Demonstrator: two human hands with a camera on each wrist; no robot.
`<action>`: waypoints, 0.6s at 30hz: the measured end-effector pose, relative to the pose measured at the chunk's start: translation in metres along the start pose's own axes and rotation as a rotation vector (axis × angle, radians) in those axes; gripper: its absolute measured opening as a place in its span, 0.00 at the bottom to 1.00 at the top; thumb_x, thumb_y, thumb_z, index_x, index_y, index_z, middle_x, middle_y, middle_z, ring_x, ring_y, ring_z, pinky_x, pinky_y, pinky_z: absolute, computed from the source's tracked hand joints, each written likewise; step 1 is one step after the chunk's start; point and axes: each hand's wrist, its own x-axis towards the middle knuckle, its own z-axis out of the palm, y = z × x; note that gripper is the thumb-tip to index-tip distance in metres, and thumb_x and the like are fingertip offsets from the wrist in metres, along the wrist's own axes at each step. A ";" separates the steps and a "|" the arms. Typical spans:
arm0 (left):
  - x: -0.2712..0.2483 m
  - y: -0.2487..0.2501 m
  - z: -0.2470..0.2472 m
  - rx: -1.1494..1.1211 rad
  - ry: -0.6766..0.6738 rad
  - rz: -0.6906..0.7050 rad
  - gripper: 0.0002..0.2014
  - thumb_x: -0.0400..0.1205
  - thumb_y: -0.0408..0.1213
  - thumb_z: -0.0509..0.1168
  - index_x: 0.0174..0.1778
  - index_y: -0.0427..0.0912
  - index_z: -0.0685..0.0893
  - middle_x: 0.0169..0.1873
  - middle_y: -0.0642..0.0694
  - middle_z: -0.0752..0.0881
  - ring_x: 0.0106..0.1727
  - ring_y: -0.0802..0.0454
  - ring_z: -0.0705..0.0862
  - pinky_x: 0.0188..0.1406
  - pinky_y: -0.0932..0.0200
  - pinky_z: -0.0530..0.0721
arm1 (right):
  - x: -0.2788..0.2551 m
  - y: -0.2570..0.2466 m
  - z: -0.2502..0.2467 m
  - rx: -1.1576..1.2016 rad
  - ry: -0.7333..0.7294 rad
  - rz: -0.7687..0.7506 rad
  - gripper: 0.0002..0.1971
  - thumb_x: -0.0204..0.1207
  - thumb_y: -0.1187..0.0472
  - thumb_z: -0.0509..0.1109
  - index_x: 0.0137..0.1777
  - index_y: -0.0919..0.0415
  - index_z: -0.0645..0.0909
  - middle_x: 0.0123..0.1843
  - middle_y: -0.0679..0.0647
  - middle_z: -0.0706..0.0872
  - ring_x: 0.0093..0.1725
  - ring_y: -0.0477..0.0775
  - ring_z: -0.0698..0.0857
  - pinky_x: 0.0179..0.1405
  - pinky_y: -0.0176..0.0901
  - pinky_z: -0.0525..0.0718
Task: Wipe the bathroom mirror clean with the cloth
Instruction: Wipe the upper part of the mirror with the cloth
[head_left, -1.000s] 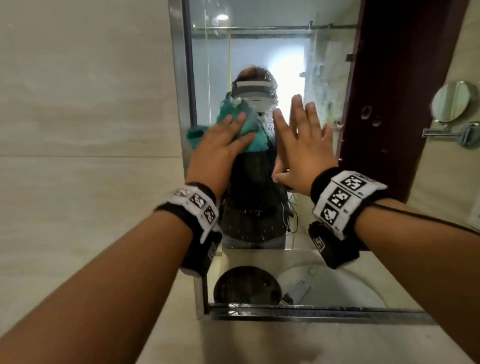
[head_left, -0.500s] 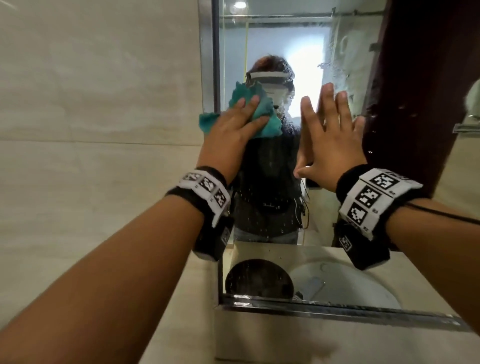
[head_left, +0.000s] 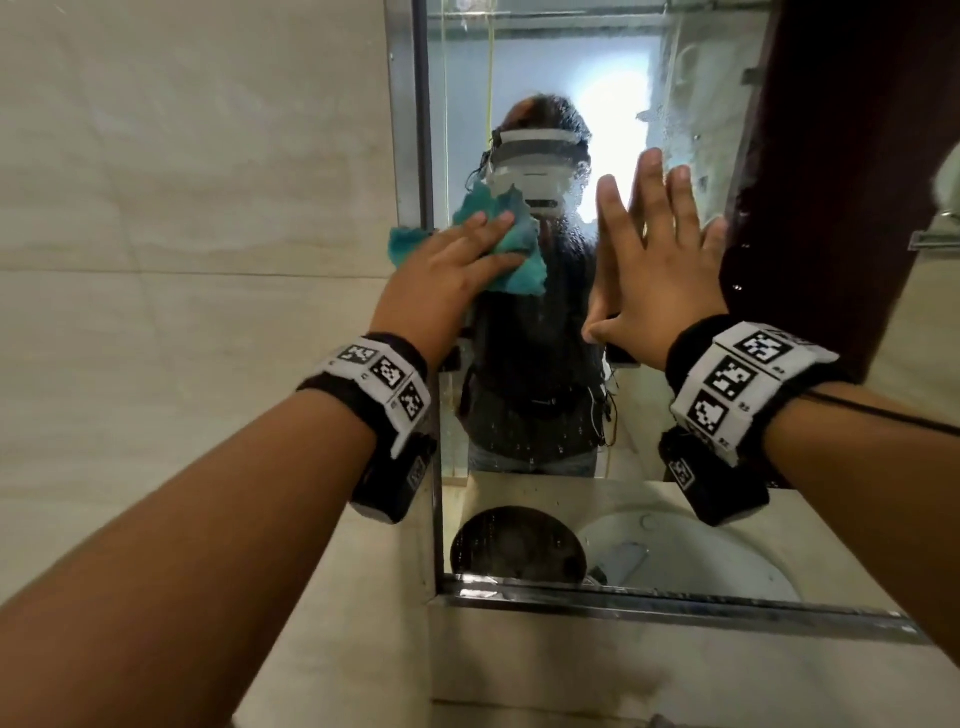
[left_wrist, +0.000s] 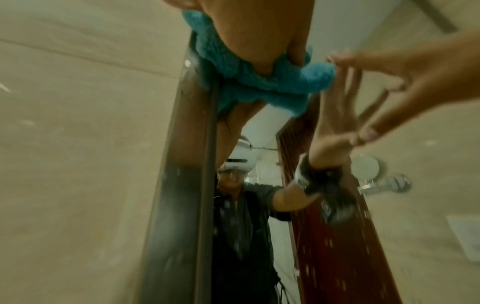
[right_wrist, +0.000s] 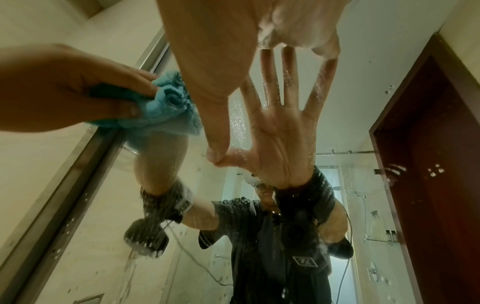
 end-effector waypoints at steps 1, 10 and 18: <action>-0.007 0.005 0.007 -0.022 0.025 -0.027 0.26 0.71 0.24 0.72 0.66 0.41 0.82 0.73 0.38 0.74 0.72 0.34 0.73 0.69 0.42 0.69 | 0.000 0.000 0.001 0.001 0.004 -0.003 0.65 0.60 0.48 0.82 0.82 0.47 0.31 0.82 0.55 0.27 0.80 0.61 0.30 0.75 0.72 0.41; -0.108 0.023 0.050 0.023 -0.230 0.225 0.39 0.58 0.24 0.82 0.66 0.46 0.81 0.71 0.43 0.77 0.70 0.40 0.77 0.64 0.41 0.76 | -0.002 0.001 -0.001 -0.011 -0.002 -0.010 0.65 0.61 0.47 0.82 0.81 0.48 0.30 0.82 0.55 0.27 0.80 0.61 0.30 0.75 0.73 0.42; 0.013 0.021 0.006 -0.127 0.086 -0.241 0.26 0.78 0.28 0.67 0.72 0.46 0.76 0.78 0.41 0.66 0.79 0.38 0.63 0.78 0.44 0.58 | -0.010 0.004 0.000 0.048 0.018 -0.021 0.66 0.59 0.46 0.82 0.81 0.46 0.30 0.82 0.55 0.27 0.81 0.60 0.31 0.76 0.70 0.43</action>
